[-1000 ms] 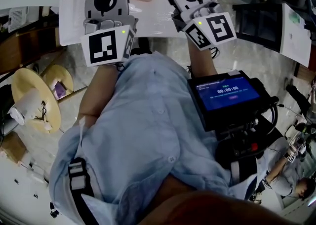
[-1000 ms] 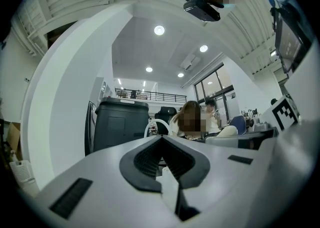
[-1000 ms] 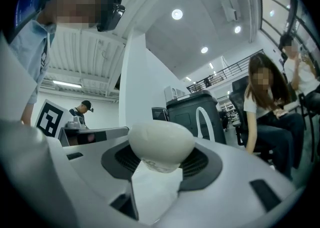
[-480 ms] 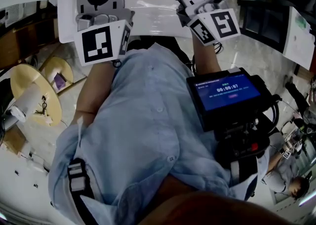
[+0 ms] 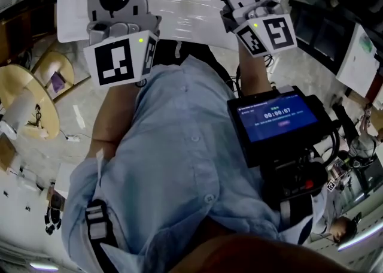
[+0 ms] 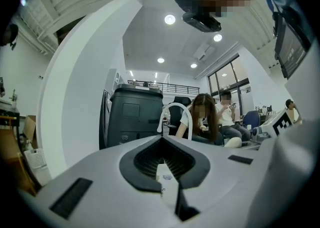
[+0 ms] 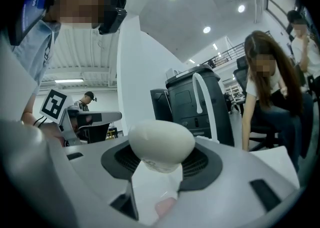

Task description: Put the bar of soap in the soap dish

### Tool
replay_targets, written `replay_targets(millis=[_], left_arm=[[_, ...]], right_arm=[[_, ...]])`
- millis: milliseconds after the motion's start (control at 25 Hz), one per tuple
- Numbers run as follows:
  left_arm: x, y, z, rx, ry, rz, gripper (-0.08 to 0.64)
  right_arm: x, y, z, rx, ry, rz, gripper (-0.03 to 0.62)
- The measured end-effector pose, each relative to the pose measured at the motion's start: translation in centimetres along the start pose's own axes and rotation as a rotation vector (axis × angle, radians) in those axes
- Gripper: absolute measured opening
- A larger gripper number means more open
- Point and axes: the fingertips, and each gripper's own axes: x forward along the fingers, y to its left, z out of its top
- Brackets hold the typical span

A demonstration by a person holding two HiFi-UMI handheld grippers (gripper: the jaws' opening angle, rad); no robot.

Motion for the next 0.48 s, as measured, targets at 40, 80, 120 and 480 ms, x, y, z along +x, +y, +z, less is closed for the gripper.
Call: replay_targets(millis=[40, 80, 120, 480], left_arm=[[-0.1, 0.0, 0.0, 0.0, -0.001, 0.003, 0.007], [-0.3, 0.0, 0.1, 0.0, -0.002, 0.005, 0.008], [-0.4, -0.1, 0.2, 0.0, -0.005, 0.006, 0.008], [-1.8, 0.0, 0.8, -0.026, -0.019, 0.037, 0.007]], right_arm=[[0.0, 0.1, -0.1, 0.0, 0.005, 0.004, 0.213], [0.0, 0.2, -0.3, -0.002, 0.01, 0.009, 0.213], [0.0, 0.3, -0.4, -0.004, 0.015, 0.014, 0.213], [0.1, 1.5, -1.7, -0.018, 0.048, 0.058, 0.213]])
